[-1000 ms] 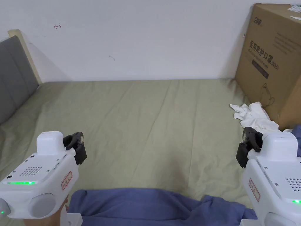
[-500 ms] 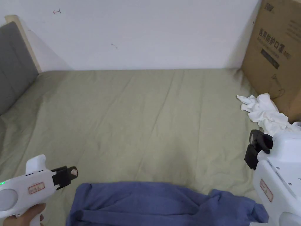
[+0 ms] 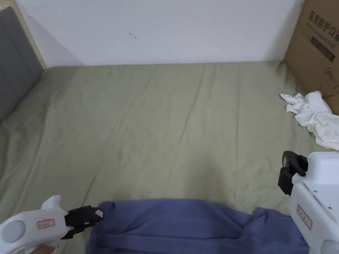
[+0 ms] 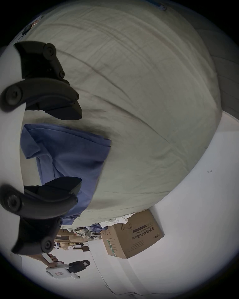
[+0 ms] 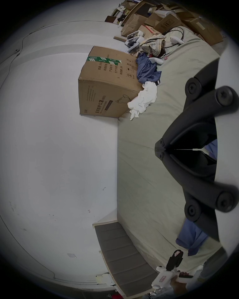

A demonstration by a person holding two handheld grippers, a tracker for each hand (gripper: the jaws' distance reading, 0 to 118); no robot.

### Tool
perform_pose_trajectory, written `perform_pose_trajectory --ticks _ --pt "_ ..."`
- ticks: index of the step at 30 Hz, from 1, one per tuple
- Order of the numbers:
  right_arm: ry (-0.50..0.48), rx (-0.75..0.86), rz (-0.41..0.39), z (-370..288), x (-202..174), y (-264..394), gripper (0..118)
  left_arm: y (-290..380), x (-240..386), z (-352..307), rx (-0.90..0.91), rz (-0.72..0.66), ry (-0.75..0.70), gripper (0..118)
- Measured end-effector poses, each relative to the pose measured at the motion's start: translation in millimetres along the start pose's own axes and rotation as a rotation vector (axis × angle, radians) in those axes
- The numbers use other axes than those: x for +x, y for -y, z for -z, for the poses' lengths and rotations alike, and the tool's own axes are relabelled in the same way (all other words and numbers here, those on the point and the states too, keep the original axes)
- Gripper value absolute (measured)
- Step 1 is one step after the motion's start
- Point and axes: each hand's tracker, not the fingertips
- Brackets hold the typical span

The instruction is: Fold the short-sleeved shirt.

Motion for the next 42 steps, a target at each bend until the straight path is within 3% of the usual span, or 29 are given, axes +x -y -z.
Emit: perform_pose_trajectory --ticks 9,12,14,15,16,26,30,38,42 --pt "0.011 -0.032 -0.010 1.5 -1.0 9.0 2 11.0 -0.4 31.2 -0.080 0.046 0.038 83" --pt "0.018 -0.033 -0.011 0.4 4.9 8.9 2 16.2 5.9 37.6 -0.078 0.092 0.021 75" --pt "0.022 -0.034 -0.006 -0.7 9.6 8.7 2 17.2 5.6 39.2 -0.065 0.107 -0.026 48" --pt "0.025 -0.033 -0.003 -1.3 11.7 8.5 2 18.5 5.8 40.1 -0.067 0.107 -0.017 23" --pt "0.028 -0.031 0.000 -1.8 13.7 8.2 2 19.9 6.0 40.2 -0.071 0.090 0.004 19" --pt "0.039 0.000 0.017 -10.6 29.6 -1.1 2 22.5 47.4 -6.9 0.074 0.190 -0.100 13" --pt "0.035 0.018 0.026 -14.9 33.0 -4.7 2 18.6 49.9 -34.8 0.110 0.190 -0.105 13" --pt "0.024 0.041 0.046 -22.3 39.4 -6.2 2 10.0 27.5 -94.9 0.170 0.167 -0.281 13" --pt "0.012 0.041 0.052 -25.6 44.5 -3.7 3 16.7 50.6 -105.4 0.157 0.148 -0.271 13"
